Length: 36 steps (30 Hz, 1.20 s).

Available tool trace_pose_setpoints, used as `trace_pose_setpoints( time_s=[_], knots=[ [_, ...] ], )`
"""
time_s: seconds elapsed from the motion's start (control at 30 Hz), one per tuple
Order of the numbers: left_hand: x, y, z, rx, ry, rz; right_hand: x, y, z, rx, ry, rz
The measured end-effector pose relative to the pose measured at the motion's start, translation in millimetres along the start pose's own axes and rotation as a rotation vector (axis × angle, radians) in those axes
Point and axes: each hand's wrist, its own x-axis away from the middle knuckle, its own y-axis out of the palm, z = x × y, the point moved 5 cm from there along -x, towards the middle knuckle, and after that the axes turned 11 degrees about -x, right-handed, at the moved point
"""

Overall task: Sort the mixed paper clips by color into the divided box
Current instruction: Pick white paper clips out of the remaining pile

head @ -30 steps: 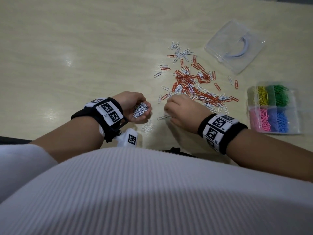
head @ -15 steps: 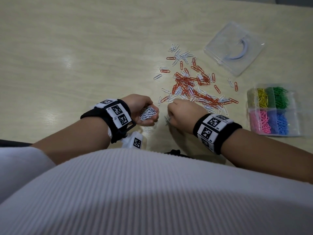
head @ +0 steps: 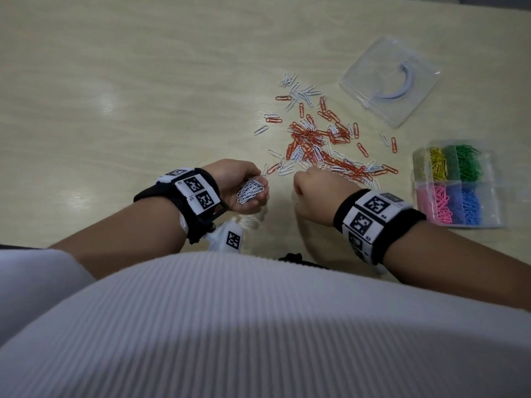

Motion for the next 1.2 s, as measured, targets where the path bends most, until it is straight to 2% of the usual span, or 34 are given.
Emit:
trace_pose_setpoints(
  time_s=[0.2, 0.33, 0.53, 0.63, 0.83, 0.9, 0.97, 1.03, 1.13, 1.2],
  knots=[
    [-4, -3, -2, 0.006, 0.015, -0.011, -1, 4, -9, 0.02, -0.079, 0.005],
    [-3, -2, 2, -0.015, 0.045, 0.029, -4, 12, -12, -0.014, -0.012, -0.023],
    [-1, -4, 6, -0.041, 0.07, 0.078, -3, 5, -3, -0.038, 0.082, 0.096],
    [0, -4, 7, -0.058, 0.073, 0.079, -2, 7, -2, 0.078, 0.084, 0.029],
    [3, 3, 10, -0.102, 0.081, 0.074, -3, 13, -11, 0.051, 0.087, -0.065],
    [3, 2, 11, -0.114, 0.081, 0.094, -2, 5, -21, 0.004, -0.001, 0.015],
    [3, 1, 13, -0.133, 0.095, 0.139, -1, -6, -37, -0.155, -0.158, 0.116],
    [4, 3, 13, -0.16, 0.104, 0.131, -3, -14, -46, -0.285, -0.25, 0.191],
    [3, 7, 12, -0.107, 0.075, 0.05, -14, -21, -32, -0.357, -0.189, 0.315],
    [1, 5, 10, -0.043, 0.073, 0.032, -24, -18, -16, -0.218, -0.102, 0.277]
  ],
)
